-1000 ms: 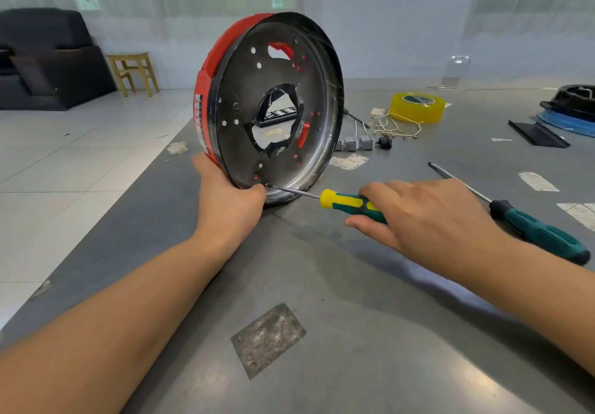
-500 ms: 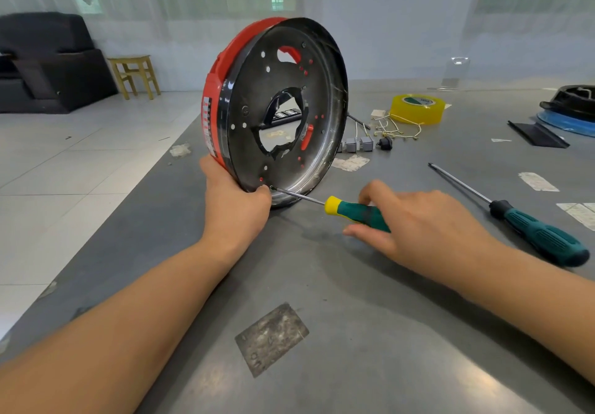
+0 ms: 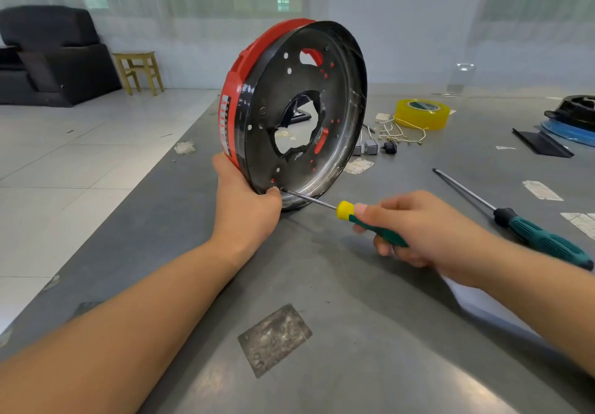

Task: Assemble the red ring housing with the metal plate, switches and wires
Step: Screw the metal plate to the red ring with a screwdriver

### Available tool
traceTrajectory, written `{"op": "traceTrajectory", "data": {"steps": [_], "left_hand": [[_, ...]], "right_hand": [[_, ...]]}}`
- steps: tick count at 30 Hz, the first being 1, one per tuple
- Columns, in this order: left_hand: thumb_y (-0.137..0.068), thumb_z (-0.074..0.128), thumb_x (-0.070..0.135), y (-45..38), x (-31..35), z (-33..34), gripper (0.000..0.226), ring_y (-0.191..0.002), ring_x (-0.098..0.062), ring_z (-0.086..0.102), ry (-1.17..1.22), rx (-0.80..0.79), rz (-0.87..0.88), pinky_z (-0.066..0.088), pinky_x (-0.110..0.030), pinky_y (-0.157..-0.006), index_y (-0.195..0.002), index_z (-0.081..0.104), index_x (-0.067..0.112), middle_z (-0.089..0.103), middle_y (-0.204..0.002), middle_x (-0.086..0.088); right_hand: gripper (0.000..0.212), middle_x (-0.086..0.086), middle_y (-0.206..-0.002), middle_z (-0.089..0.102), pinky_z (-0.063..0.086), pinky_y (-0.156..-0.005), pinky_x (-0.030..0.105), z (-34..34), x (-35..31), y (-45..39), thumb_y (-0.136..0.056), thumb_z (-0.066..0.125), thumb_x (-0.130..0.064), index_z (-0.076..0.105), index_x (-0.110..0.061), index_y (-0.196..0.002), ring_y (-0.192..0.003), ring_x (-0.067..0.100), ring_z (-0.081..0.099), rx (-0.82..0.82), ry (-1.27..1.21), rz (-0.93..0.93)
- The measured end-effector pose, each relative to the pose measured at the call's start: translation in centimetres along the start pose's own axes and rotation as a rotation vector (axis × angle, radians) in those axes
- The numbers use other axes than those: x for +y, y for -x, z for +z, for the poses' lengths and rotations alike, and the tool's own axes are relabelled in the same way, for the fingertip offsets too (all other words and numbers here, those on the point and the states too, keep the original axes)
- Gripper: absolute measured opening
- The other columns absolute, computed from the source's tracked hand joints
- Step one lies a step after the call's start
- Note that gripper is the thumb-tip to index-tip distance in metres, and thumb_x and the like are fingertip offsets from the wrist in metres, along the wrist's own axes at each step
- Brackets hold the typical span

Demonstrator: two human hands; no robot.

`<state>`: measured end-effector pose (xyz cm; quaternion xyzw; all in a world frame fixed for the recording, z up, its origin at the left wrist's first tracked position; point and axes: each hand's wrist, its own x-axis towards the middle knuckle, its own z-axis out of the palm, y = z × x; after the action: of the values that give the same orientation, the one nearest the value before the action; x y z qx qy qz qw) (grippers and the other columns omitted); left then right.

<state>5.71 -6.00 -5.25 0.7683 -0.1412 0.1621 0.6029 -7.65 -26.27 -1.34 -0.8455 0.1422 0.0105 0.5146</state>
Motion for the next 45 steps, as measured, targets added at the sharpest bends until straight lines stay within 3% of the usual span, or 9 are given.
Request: {"op": "traceTrajectory", "data": {"steps": [3,6,12,17,19,31,36,41,45], "left_hand": [[-0.089,0.067,-0.001,0.1,0.0,0.1,0.047,-0.095,-0.015,0.057,0.002,0.002,-0.018,0.041,-0.002,-0.061,-0.115,0.033,0.02,0.058,-0.119,-0.011],[-0.09,0.067,-0.001,0.1,0.1,0.2,0.047,-0.095,-0.016,0.057,-0.003,0.004,-0.026,0.041,-0.001,-0.061,-0.115,0.032,0.019,0.057,-0.119,-0.01],[-0.089,0.068,0.0,0.3,0.1,0.0,0.048,-0.096,-0.01,0.059,0.018,-0.035,-0.019,0.043,-0.002,-0.062,-0.117,0.034,0.021,0.058,-0.11,-0.001],[-0.088,0.066,-0.002,0.4,0.2,0.1,0.049,-0.093,-0.01,0.059,0.019,-0.043,0.008,0.043,-0.004,-0.062,-0.116,0.034,0.021,0.058,-0.106,0.002],[-0.088,0.066,-0.003,0.4,0.2,0.1,0.049,-0.092,-0.009,0.059,0.019,-0.045,0.016,0.043,-0.004,-0.062,-0.115,0.034,0.021,0.057,-0.106,0.002],[-0.09,0.069,0.0,0.2,-0.3,0.2,0.052,-0.075,0.022,0.056,0.037,-0.05,-0.023,0.042,-0.001,-0.056,-0.12,0.034,0.025,0.057,-0.099,0.012],[-0.089,0.071,0.001,0.4,-0.2,0.5,0.053,-0.08,0.023,0.056,0.024,-0.054,-0.007,0.041,0.001,-0.059,-0.119,0.035,0.025,0.057,-0.097,0.015],[-0.089,0.071,0.004,0.1,-0.5,0.2,0.051,-0.076,0.018,0.057,0.031,-0.004,-0.041,0.043,-0.003,-0.056,-0.116,0.035,0.028,0.059,-0.1,0.012],[-0.09,0.073,0.008,0.1,-0.5,0.3,0.053,-0.085,0.003,0.06,0.035,-0.005,-0.057,0.044,-0.006,-0.055,-0.117,0.033,0.031,0.058,-0.102,0.015]], "right_hand": [[0.047,-0.005,-0.095,0.07,0.053,-0.064,0.035,0.4,0.9,0.1,-0.093,0.043,-0.071,0.059,-0.031,-0.112,-0.078,0.022,0.066,0.284,1.014,-0.396],[0.049,-0.005,-0.097,0.064,0.043,-0.053,0.031,0.9,0.9,0.3,-0.101,0.026,-0.061,0.058,-0.027,-0.117,-0.075,0.027,0.066,0.363,1.314,-0.529],[0.048,0.001,-0.069,0.063,0.046,-0.056,0.037,1.7,0.7,0.5,-0.097,0.042,-0.063,0.066,-0.022,-0.09,-0.065,0.028,0.058,0.355,0.893,-0.469],[0.042,-0.001,-0.059,0.055,0.027,-0.038,0.019,0.9,0.1,-0.2,-0.086,0.072,-0.053,0.076,-0.011,-0.088,-0.043,0.013,0.041,0.029,-0.058,0.052],[0.041,0.0,-0.063,0.052,0.02,-0.036,0.016,0.9,0.1,0.0,-0.083,0.076,-0.051,0.078,-0.011,-0.091,-0.045,0.012,0.037,-0.06,-0.202,0.132],[0.043,-0.002,-0.06,0.067,0.037,-0.041,0.019,0.7,0.0,0.1,-0.091,0.061,-0.057,0.074,-0.015,-0.089,-0.044,0.011,0.052,0.053,0.205,-0.036],[0.04,-0.002,-0.064,0.071,0.046,-0.055,0.024,0.3,0.1,1.2,-0.095,0.055,-0.054,0.071,-0.019,-0.087,-0.045,0.011,0.06,0.099,0.36,-0.113],[0.038,-0.003,-0.061,0.071,0.043,-0.045,0.018,0.8,-0.3,2.5,-0.098,0.049,-0.053,0.066,-0.022,-0.083,-0.043,0.015,0.063,0.068,0.324,-0.084],[0.041,0.001,-0.072,0.068,0.054,-0.067,0.039,-0.9,0.7,1.5,-0.096,0.04,-0.058,0.058,-0.023,-0.083,-0.072,0.028,0.065,0.333,0.708,-0.068]]}}
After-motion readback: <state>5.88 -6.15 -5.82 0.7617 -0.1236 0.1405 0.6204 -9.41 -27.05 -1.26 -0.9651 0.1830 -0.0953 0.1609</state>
